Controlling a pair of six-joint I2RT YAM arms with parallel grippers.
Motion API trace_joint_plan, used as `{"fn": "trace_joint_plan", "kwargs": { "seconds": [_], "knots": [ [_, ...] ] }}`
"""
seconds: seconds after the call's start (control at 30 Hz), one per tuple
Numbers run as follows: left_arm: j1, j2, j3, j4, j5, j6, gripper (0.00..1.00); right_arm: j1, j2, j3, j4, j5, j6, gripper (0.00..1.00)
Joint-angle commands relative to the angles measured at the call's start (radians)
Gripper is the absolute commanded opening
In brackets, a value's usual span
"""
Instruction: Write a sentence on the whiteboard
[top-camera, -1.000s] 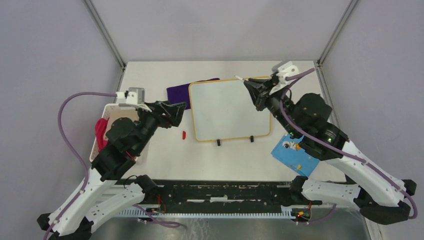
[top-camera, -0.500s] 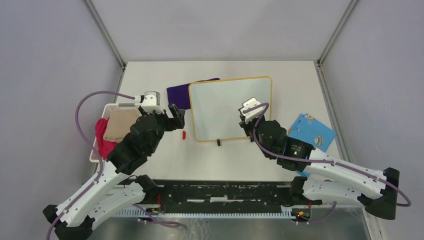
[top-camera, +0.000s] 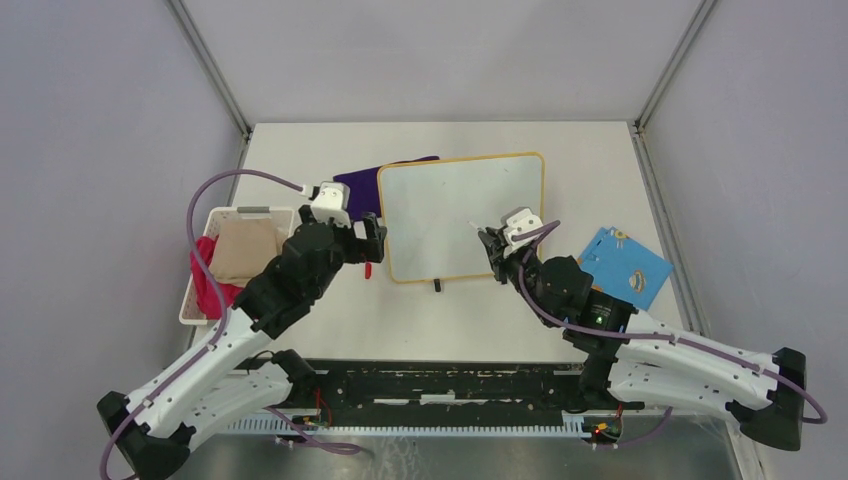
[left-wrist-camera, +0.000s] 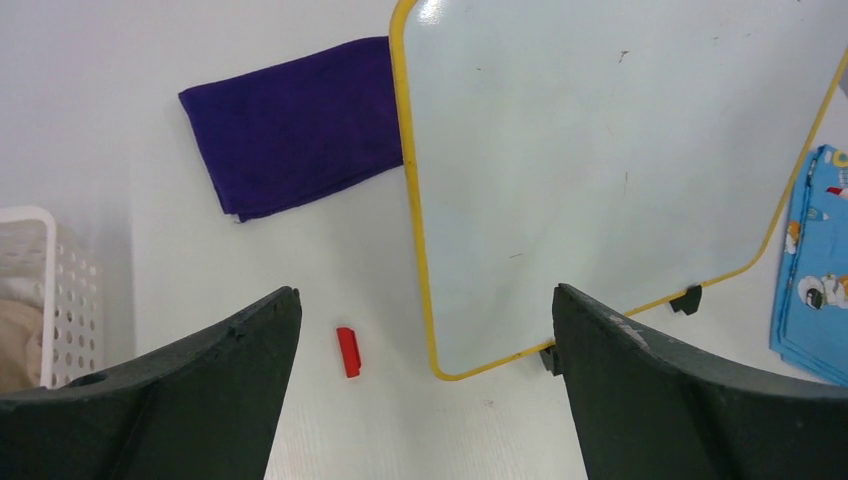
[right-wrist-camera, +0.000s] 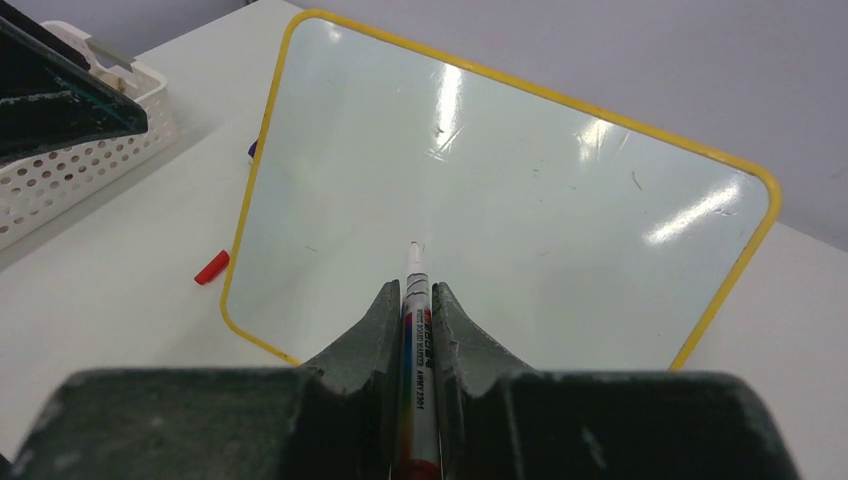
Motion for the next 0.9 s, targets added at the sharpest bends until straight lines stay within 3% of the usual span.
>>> {"fn": "trace_joint_plan", "kwargs": {
  "seconds": [0.0,0.13,0.3,0.47,0.67,0.87],
  "knots": [
    [0.078,-0.012,-0.011,0.081,0.157,0.043,1.0,-0.005,-0.005,-0.011,0.071,-0.018,0.069,0.0],
    [0.22,-0.013,-0.043,0.068,0.318,-0.024,1.0,-0.005,0.003,-0.018,0.07,-0.049,0.102,0.0],
    [0.231,-0.02,-0.094,0.075,0.477,-0.08,0.97,-0.006,-0.014,-0.062,0.111,-0.073,0.096,0.0],
    [0.209,0.003,-0.143,0.099,0.665,-0.132,0.85,-0.004,-0.015,-0.075,0.101,-0.086,0.097,0.0],
    [-0.012,0.032,-0.155,0.124,0.487,-0.165,0.83,-0.005,-0.053,-0.1,0.066,0.011,0.116,0.0],
    [-0.196,0.2,-0.154,0.176,0.224,-0.225,0.74,-0.005,-0.125,-0.118,-0.007,0.088,0.108,0.0]
  ]
}}
